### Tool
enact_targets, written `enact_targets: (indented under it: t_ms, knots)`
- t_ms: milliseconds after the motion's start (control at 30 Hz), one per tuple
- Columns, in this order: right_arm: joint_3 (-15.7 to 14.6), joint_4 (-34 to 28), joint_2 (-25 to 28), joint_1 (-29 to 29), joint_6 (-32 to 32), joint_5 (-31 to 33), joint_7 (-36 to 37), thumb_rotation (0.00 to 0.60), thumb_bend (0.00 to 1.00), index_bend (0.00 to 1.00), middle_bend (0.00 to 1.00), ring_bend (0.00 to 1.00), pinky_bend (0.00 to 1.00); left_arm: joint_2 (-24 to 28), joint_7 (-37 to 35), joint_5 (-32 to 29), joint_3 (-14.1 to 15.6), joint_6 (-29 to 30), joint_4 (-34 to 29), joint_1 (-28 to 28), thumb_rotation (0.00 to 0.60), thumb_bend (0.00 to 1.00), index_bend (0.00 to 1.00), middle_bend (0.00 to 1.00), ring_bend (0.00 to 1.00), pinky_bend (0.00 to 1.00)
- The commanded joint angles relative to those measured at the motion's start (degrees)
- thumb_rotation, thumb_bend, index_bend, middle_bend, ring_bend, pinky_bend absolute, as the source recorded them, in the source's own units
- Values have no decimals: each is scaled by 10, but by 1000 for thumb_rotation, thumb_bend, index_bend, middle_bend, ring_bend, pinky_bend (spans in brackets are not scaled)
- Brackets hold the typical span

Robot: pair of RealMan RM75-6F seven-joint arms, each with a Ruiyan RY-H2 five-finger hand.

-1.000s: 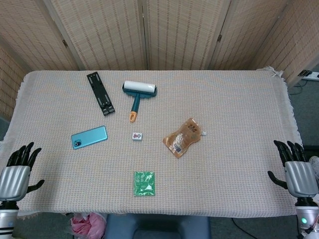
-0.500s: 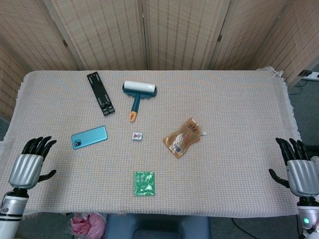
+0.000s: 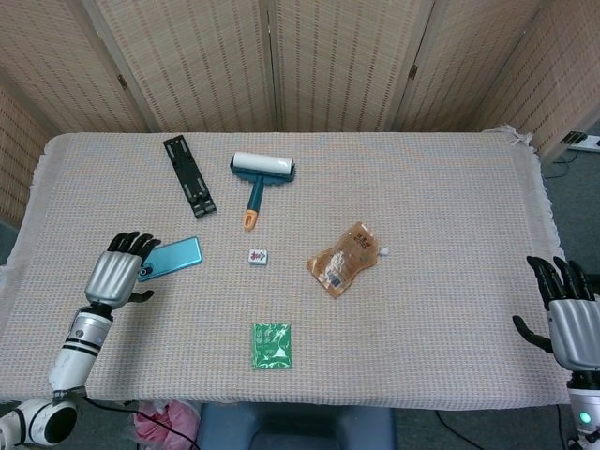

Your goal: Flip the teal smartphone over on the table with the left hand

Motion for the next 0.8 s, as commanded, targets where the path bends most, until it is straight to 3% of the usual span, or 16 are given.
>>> enact_targets:
  t_ms: [33, 300, 800]
  knots:
    - [0, 1, 0, 1, -2, 2, 1, 600, 157, 84, 120, 76, 85, -40, 29, -49, -13, -29, 46, -32, 600, 135, 225, 222, 147, 146]
    - [1, 1, 1, 3, -11, 8, -2, 600, 157, 84, 120, 75, 85, -106, 66, -115, -15, -46, 123, -67, 600, 188, 278, 288, 182, 146]
    - [-1, 0, 0, 6, -22, 17, -5, 600, 156, 84, 119, 76, 85, -163, 204, -245, -10, -30, 161, -110, 600, 226, 262, 288, 182, 146]
